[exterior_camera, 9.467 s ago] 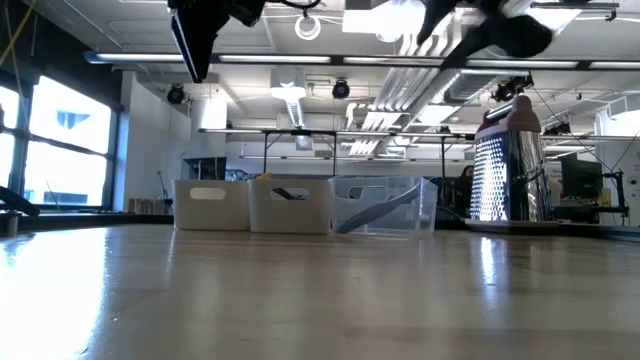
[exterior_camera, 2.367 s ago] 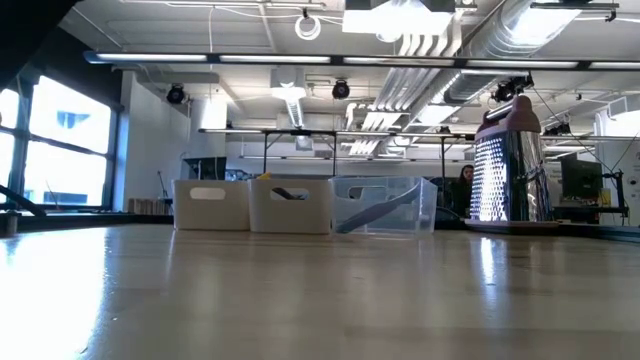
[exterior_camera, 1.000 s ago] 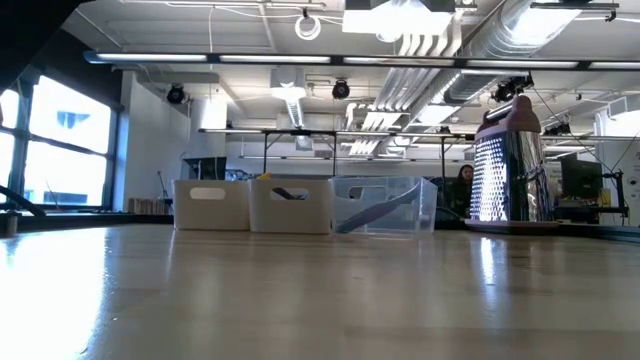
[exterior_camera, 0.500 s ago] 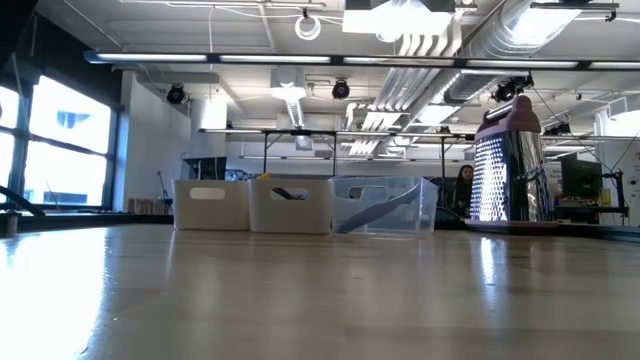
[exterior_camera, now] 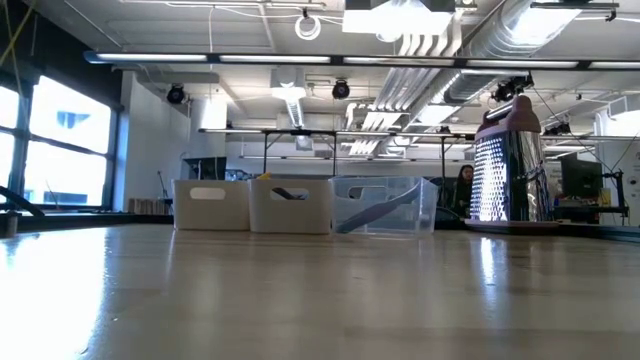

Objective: Pick & Place Kitchen Items
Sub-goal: Put the red spatula into the left white bin

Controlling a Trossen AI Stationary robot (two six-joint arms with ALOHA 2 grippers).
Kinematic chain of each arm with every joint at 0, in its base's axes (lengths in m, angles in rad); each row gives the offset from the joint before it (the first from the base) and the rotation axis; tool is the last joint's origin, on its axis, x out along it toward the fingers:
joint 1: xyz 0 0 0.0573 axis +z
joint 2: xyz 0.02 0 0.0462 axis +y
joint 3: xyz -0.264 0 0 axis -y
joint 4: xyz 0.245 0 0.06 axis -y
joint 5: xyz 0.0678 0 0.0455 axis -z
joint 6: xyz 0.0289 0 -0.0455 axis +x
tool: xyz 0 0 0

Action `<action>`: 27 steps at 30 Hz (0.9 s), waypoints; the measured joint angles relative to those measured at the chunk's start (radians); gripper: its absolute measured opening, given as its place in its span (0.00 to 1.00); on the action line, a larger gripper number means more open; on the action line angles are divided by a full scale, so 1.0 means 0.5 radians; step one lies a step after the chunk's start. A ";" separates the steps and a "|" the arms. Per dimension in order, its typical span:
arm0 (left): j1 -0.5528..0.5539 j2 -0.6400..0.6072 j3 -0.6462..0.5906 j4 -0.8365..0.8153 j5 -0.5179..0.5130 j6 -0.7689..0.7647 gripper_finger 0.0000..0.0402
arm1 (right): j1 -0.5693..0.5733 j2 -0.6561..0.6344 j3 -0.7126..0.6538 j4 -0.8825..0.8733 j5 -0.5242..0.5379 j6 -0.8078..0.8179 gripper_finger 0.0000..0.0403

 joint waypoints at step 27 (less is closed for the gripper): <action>1.437 0.006 -1.351 -0.516 -0.348 1.269 0.00 | -0.424 0.046 -0.001 -0.670 -0.434 0.877 0.78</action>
